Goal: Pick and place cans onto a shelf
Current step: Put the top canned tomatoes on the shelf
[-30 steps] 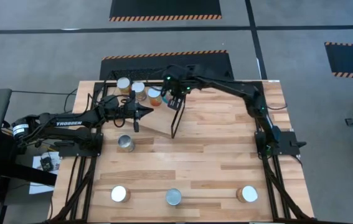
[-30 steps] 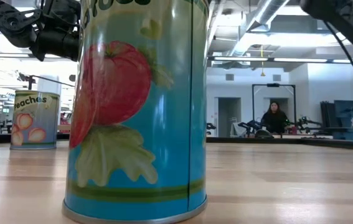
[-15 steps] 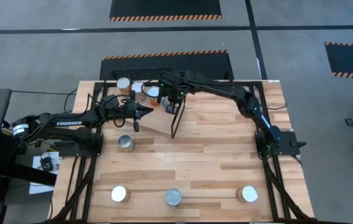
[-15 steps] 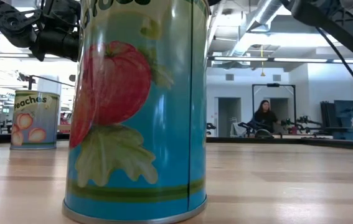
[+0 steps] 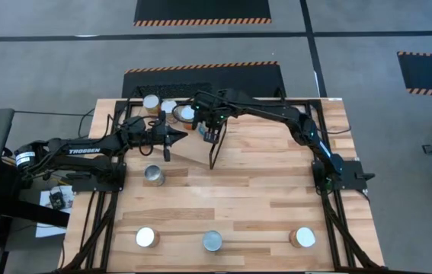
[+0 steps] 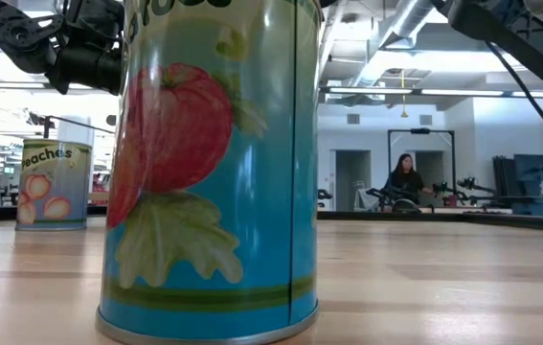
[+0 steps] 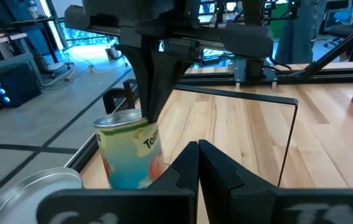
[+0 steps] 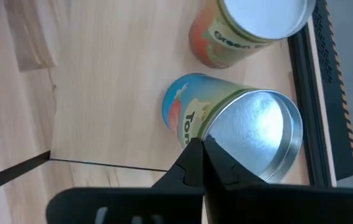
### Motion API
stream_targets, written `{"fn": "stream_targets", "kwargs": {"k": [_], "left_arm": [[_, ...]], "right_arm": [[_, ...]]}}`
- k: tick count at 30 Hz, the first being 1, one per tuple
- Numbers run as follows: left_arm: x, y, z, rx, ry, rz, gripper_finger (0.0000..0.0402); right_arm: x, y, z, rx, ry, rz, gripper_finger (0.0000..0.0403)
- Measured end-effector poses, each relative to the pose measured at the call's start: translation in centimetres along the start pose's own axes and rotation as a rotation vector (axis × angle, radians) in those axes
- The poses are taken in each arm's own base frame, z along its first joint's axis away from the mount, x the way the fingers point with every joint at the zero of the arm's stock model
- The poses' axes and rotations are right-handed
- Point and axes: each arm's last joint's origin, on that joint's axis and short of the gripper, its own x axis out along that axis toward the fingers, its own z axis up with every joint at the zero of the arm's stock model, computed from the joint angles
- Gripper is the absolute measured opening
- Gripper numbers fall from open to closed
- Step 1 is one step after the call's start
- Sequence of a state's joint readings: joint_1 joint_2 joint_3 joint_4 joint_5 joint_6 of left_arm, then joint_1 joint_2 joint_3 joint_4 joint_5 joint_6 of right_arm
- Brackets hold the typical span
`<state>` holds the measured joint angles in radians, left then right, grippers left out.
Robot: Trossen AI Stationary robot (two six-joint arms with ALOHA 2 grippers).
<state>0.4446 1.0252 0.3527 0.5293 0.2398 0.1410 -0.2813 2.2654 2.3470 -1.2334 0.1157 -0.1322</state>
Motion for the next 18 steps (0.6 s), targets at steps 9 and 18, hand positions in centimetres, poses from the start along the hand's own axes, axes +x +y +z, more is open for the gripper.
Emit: {"fn": "stream_targets", "kwargs": {"k": [9,18], "left_arm": [[0.0,0.0,0.0,-0.005,0.000,0.000,0.0000],[0.0,0.0,0.0,-0.006,0.000,0.000,0.0000]], "right_arm": [[1.9,0.8,0.0,-0.035,0.047,-0.005,0.0016],[2.2,1.2,0.2,-0.051,0.037,-0.002,0.0045]]}}
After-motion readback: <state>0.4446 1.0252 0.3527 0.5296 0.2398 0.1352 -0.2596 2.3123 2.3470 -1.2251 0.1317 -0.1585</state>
